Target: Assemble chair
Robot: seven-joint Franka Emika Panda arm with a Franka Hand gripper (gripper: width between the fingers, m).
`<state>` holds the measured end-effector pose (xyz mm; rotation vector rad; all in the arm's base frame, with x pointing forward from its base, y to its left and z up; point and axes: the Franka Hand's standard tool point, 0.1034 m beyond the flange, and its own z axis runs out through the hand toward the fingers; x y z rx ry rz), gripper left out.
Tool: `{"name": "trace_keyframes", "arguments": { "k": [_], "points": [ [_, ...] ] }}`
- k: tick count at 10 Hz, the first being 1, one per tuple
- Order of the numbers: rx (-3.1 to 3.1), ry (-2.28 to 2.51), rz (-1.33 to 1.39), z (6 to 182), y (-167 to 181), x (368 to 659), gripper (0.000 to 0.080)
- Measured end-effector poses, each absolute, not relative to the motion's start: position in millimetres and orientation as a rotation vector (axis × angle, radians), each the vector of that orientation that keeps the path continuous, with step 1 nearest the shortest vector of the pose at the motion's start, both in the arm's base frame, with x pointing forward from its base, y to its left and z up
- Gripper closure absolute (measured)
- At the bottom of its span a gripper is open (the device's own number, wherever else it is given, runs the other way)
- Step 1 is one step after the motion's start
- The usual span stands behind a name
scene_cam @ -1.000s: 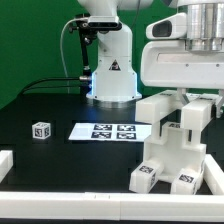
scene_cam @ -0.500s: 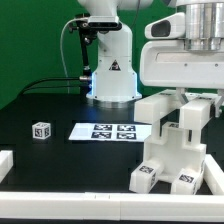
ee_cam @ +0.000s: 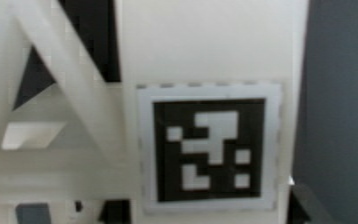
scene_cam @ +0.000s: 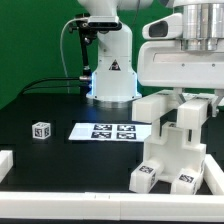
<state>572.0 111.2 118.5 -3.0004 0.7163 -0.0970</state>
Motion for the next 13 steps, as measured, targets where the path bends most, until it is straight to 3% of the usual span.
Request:
{"name": "trace_keyframes", "arguments": {
  "k": [7, 12, 13],
  "points": [
    [-2.997, 0.745, -0.06, 99.6, 102, 572, 0.0515],
    [-2.972, 0.725, -0.205, 100.6, 102, 595, 0.0509],
    [-2.972, 0.725, -0.205, 100.6, 102, 595, 0.0341]
  ]
}}
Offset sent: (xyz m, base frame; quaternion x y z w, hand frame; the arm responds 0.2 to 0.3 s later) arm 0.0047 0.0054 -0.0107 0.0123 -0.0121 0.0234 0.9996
